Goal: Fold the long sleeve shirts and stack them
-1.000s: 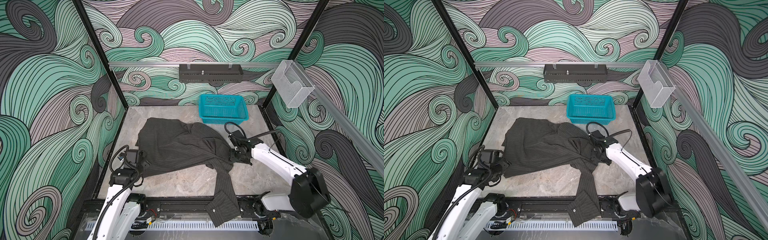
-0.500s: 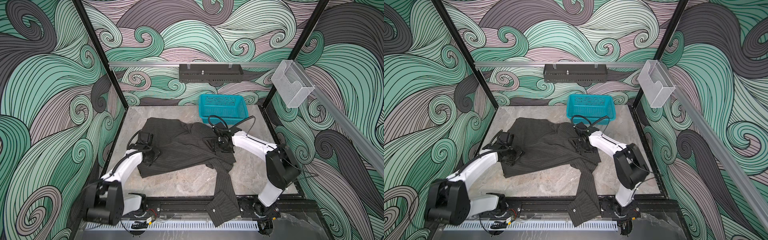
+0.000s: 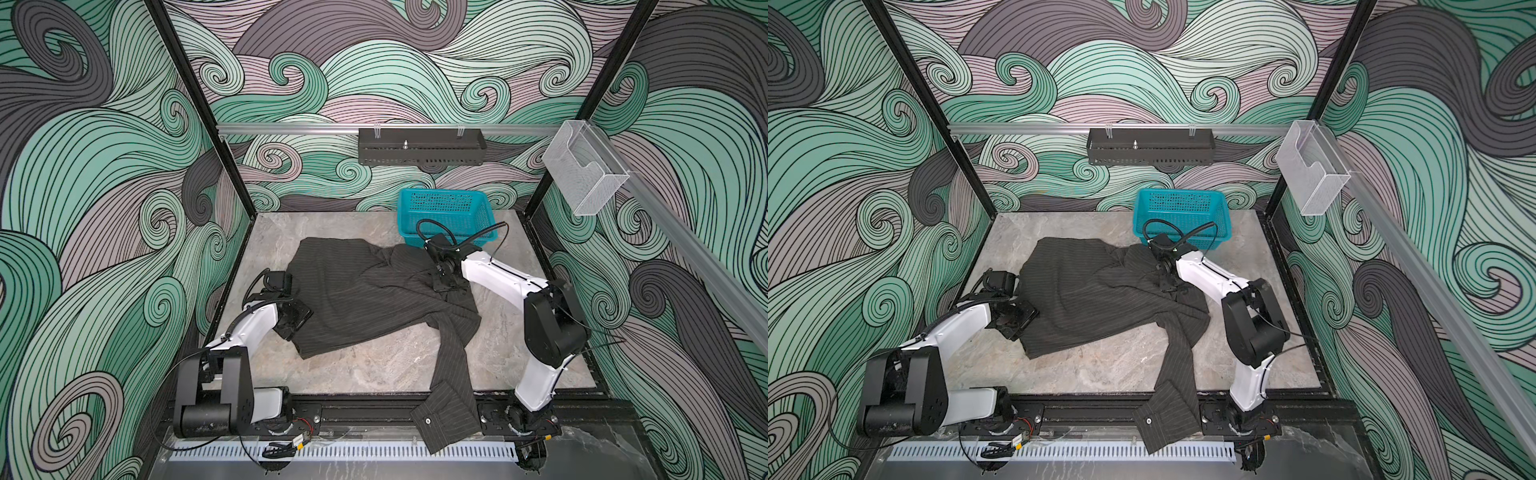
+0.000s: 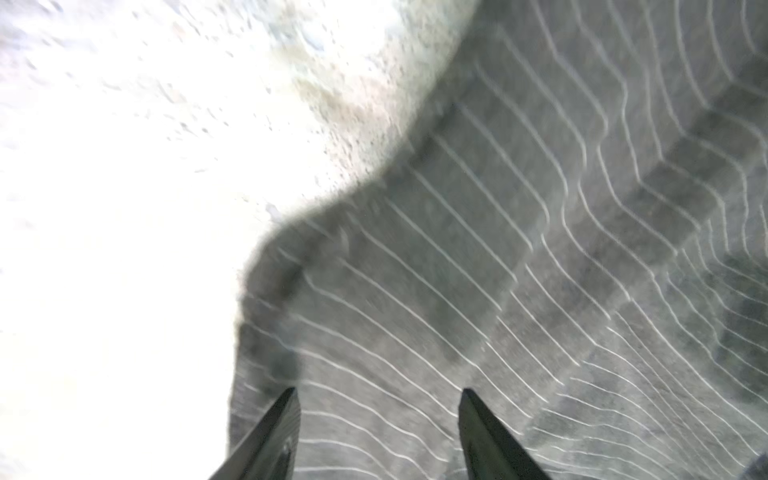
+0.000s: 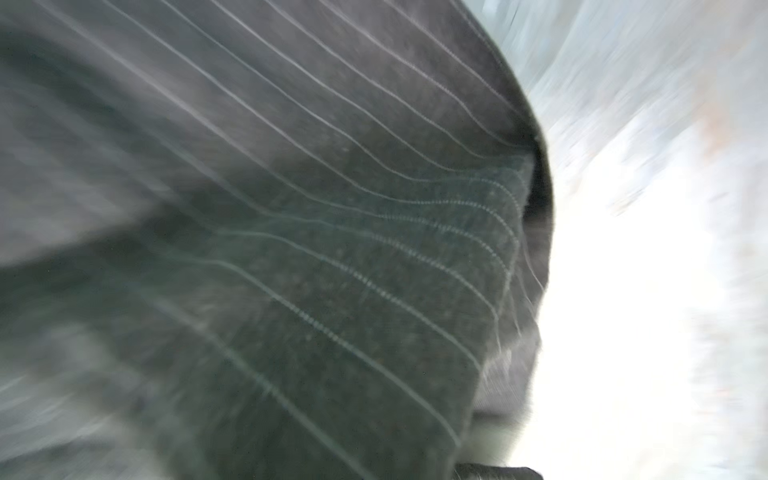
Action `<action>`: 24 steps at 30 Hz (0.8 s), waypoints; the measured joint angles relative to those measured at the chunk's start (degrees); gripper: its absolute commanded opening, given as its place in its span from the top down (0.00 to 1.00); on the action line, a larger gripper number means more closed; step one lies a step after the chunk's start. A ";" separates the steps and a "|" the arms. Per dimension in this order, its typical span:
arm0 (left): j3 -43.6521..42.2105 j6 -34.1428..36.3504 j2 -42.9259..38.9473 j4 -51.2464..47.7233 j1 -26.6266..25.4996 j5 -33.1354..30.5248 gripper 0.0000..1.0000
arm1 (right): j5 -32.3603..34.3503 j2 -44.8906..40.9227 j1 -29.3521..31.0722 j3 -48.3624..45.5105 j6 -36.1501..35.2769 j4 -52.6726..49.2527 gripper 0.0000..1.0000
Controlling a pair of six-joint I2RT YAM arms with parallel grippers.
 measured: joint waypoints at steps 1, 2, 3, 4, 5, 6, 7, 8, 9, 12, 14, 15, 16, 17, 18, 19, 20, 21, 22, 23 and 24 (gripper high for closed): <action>0.00 0.35 0.09 -0.02 0.04 0.00 0.37 | 0.20 -1.79 0.00 1.27 -1.25 -1.07 1.00; 0.00 0.70 0.17 0.00 0.11 0.11 0.37 | 0.50 -3.87 0.02 2.58 -2.40 -2.08 1.00; 0.00 0.98 0.28 0.02 0.37 0.24 0.37 | 0.63 -5.49 0.07 3.54 -3.13 -2.89 0.99; 0.00 1.22 0.63 0.09 0.37 0.57 0.37 | 0.74 -7.13 0.13 4.42 -3.89 -3.76 0.92; 0.00 1.49 1.16 0.22 0.42 1.05 0.37 | 0.74 -8.55 0.11 4.94 -4.31 -4.59 0.84; 0.00 1.60 1.79 0.42 0.44 1.60 0.37 | 0.70 -9.66 0.11 5.03 -4.44 -5.20 0.78; 0.00 1.73 2.58 0.66 0.46 2.25 0.38 | 0.59 -10.36 0.11 4.83 -4.79 -5.92 0.71; 0.00 1.86 3.30 0.90 0.46 3.06 0.38 | 0.52 -10.69 0.11 4.31 -4.76 -6.47 0.68; 0.00 1.97 3.65 1.01 0.46 3.58 0.38 | 0.39 -10.69 0.11 3.52 -4.70 -6.95 0.67; 0.13 2.64 3.80 0.94 0.46 5.73 0.38 | -0.04 -8.85 -0.17 0.28 -4.24 -8.17 0.85; 0.68 3.10 3.41 0.50 0.15 7.10 0.38 | -0.09 -6.80 -0.59 -1.99 -4.20 -8.61 0.89; 0.96 3.21 2.89 0.33 -0.17 7.54 0.38 | -0.11 -5.97 -0.90 -2.78 -4.11 -8.72 0.88; 1.40 3.32 2.14 0.00 -0.61 8.02 0.38 | -0.09 -5.07 -1.36 -3.48 -4.15 -8.96 0.81; 1.79 3.39 1.27 -0.04 -1.29 8.48 0.38 | -0.07 -4.59 -1.77 -3.91 -4.15 -9.07 0.65; 2.19 3.41 0.46 0.00 -2.05 8.92 0.37 | -0.04 -4.24 -2.10 -4.13 -3.89 -9.09 0.51; 2.49 3.39 -0.37 0.13 -3.13 9.44 0.37 | 0.07 -4.15 -2.40 -4.33 -3.89 -9.07 0.42; 2.56 3.28 -0.96 0.46 -4.20 9.88 0.37 | 0.11 -4.17 -2.73 -4.39 -3.98 -9.03 0.38; 2.56 3.08 -1.14 0.72 -5.07 10.29 0.37 | 0.26 -4.20 -2.91 -4.39 -4.00 -9.01 0.36; 2.56 2.91 -0.96 1.05 -5.92 10.67 0.37 | 0.37 -4.20 -3.10 -4.39 -3.98 -8.87 0.36; 2.56 2.73 -0.42 1.42 -6.69 10.99 0.37 | 0.42 -4.09 -3.45 -4.39 -3.96 -8.72 0.36; 2.51 2.56 0.31 1.79 -7.21 11.37 0.37 | 0.35 -3.87 -3.67 -4.39 -3.96 -8.55 0.36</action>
